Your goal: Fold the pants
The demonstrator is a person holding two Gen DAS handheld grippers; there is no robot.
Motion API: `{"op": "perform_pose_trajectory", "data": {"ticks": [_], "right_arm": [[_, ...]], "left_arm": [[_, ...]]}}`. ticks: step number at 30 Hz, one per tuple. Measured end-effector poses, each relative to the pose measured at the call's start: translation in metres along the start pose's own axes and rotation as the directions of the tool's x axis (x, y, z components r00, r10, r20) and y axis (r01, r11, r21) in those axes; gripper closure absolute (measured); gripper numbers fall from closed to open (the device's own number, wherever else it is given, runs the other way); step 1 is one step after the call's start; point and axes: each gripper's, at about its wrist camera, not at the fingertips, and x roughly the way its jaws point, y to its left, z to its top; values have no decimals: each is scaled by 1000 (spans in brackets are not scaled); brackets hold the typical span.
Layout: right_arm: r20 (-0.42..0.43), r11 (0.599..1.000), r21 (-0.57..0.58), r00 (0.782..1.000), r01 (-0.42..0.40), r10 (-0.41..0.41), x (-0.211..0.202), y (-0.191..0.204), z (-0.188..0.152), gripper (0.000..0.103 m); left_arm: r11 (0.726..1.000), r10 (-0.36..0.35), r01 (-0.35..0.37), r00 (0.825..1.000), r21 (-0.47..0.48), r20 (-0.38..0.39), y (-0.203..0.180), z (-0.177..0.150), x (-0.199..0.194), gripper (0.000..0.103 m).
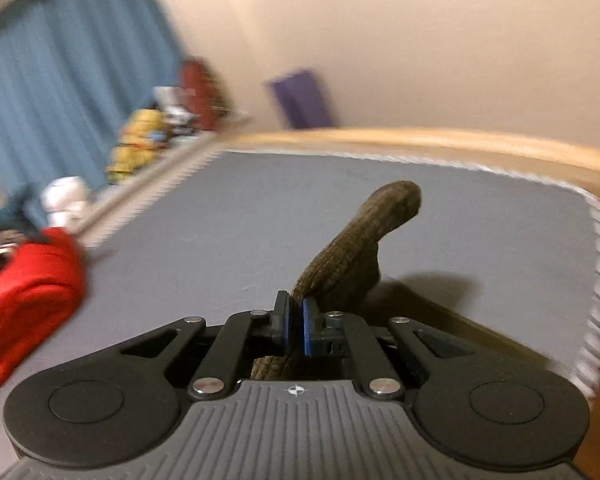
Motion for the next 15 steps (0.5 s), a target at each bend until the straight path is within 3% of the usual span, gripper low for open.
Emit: {"op": "perform_pose_trajectory", "data": {"ticks": [2,4,7,9,11,15], "right_arm": [[-115,995,58,991,78,-71,10,-31,-17,96],[-197,979,180,979,94,-58,24,-67,-29,91],[-182,980,190,983,58,-23,39,-90,-25,90],[-143,975,223,990,18,15,45,-101,-16,75],[-155,966,259,986,-14,55,58,-106,-10,49],[-190,959,281,981,22,33,83,-107,-7,50]], "left_arm": [[999,-23,24,999,28,-26,-11,-3,9,76],[997,-52,56,997,59,-58,-22,-6,18,76],[990,-91,101,991,102,-93,-37,-12,28,73],[984,-122,135,986,113,-109,-43,-15,34,68],[982,-147,159,983,104,-115,-44,-18,40,67],[967,-236,246,962,60,-136,-41,-26,52,67]]}}
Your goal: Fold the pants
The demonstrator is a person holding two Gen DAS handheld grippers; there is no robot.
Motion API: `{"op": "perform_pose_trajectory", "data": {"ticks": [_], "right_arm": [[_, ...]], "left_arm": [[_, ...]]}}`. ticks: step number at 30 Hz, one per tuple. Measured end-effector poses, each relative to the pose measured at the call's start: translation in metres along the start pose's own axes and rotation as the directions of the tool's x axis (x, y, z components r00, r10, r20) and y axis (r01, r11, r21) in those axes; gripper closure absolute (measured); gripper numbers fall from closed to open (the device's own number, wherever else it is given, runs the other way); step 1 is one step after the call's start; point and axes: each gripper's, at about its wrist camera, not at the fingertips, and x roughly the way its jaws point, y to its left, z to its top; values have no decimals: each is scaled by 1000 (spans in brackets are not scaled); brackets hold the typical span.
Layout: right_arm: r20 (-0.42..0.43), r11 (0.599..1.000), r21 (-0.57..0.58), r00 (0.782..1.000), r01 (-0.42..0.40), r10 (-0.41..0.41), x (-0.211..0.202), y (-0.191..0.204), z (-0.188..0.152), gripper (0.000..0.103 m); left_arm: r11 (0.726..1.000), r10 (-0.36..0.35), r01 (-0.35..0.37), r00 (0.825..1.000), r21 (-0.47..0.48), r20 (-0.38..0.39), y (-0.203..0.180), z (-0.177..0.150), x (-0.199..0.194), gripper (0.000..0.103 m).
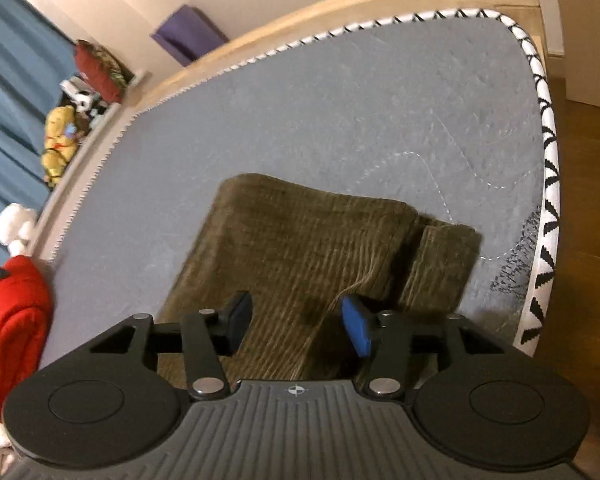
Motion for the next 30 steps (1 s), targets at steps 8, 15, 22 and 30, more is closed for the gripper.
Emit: {"op": "perform_pose_trajectory", "data": {"ticks": [8,15,22,30], "right_arm": [[24,996,35,996,80,-81,7,8,5,55],[48,995,-7,994,98,-98,14,1,13,103],[330,997,-38,943,60,-44,-61,3,50,103],[79,994,-79,995,74,-67,-24,-16,51,99]], "left_arm": [[974,74,-64,996,216,-39,-26,-20,32,62],[935,100,-92,995,344,-6,-36,-17,24,93],[959,27,-51,996,278,89,-6,-3,-38,95],[868,43,32,989,495,-139,-32,-43,-3,90]]}}
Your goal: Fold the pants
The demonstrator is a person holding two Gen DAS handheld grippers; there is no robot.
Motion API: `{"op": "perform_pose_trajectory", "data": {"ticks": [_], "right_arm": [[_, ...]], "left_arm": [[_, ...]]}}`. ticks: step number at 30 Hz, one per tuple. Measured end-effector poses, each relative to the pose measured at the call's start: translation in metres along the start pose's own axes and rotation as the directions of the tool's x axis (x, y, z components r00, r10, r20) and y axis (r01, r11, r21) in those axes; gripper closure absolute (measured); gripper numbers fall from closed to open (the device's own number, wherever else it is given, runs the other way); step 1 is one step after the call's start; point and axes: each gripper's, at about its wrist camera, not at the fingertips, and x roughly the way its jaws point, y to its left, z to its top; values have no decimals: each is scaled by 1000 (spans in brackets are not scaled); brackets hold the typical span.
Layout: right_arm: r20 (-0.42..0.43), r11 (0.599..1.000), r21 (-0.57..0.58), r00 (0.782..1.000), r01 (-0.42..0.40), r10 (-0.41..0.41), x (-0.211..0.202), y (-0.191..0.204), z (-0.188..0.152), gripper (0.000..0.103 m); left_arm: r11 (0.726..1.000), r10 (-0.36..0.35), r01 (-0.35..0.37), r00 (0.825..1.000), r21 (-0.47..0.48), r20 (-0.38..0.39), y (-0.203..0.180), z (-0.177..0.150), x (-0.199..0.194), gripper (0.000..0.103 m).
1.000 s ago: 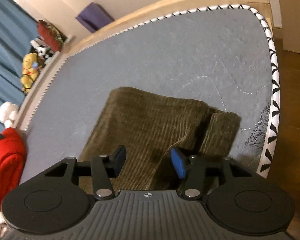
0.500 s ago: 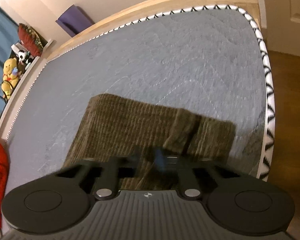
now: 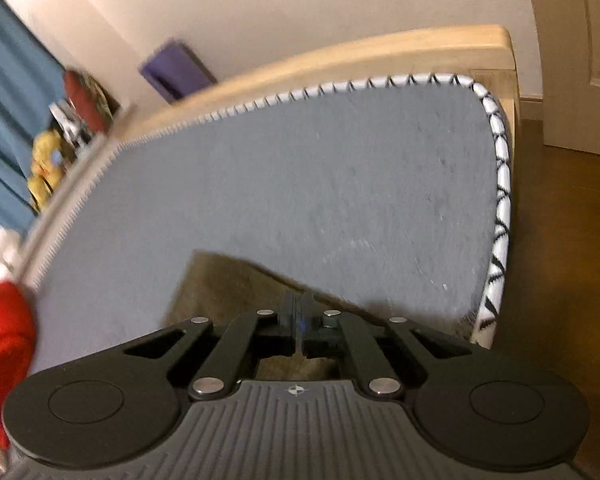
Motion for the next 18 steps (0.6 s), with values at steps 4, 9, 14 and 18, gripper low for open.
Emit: {"op": "perform_pose_trajectory", "data": {"ticks": [4,9,14,18], "right_arm": [[-24,999,-40,999,29,-30,18,4,-3,73],[-31,995,-92,999,34,-37,32,10,-6,80],[27,989,-129,997,78,-75,19,17,-4,103],[101,987,-102,988,126,-116,1,10,6,103]], "left_arm": [[985,-29,52,989,-165,143,28,5,-25,78],[983,-26,53,988,-176,152,34,3,-28,78],[983,-39,69,984,-171,174,29,1,-35,76],[983,-38,69,982,-168,184,29,1,-36,69]]}}
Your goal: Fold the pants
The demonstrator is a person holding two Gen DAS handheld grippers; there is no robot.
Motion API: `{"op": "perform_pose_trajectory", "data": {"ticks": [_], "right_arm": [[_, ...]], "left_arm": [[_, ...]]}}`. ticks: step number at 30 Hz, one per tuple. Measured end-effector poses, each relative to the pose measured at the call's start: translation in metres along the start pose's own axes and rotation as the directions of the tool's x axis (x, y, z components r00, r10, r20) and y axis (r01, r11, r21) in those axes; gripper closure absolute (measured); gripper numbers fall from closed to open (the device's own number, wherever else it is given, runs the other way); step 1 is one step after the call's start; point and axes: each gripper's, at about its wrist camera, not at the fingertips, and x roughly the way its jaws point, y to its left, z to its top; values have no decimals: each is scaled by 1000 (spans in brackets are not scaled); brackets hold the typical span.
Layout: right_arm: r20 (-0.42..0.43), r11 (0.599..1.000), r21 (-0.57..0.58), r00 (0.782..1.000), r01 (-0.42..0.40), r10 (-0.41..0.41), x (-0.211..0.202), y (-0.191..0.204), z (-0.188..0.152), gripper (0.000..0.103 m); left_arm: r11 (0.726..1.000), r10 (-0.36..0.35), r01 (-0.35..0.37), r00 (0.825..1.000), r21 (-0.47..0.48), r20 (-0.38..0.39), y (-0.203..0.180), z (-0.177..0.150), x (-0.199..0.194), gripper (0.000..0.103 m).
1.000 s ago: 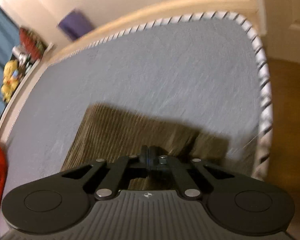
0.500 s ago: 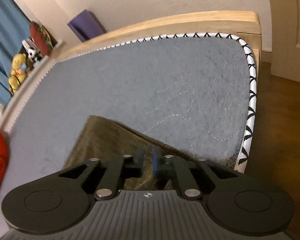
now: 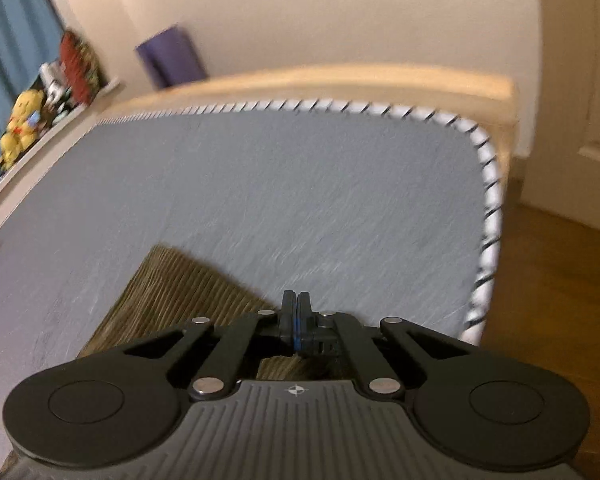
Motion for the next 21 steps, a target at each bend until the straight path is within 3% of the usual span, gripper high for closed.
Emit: {"op": "perform_pose_trajectory", "data": {"ticks": [2,4,7,8,14,18,21], "right_arm": [[-42,999,47,999,-20,21,3,-9,2,101],[-98,994,86,992,-74,82,8,-15,1,97],[-113,994,66,989,-90,97,9,-12,-2,70],[-121,994,52,988,-92,98,11,-10,-3,67],[-143,994,21,984,-105,106,22,-2,-11,64],[-137,997,36,988,-65,70,18,-4,-9,72],[-135,997,80,990,-21,32,10,-7,-6,68]], "left_arm": [[1000,13,-13,1000,7,8,-1,0,-2,55],[1000,18,-18,1000,5,13,-1,-1,-4,55],[1000,29,-29,999,-2,15,1,0,-6,55],[999,32,-32,999,-3,15,2,0,-6,55],[999,48,-48,999,12,0,0,-1,2,53],[998,57,-57,998,25,-8,0,-3,6,49],[998,59,-59,998,28,-6,0,-3,7,47]]}}
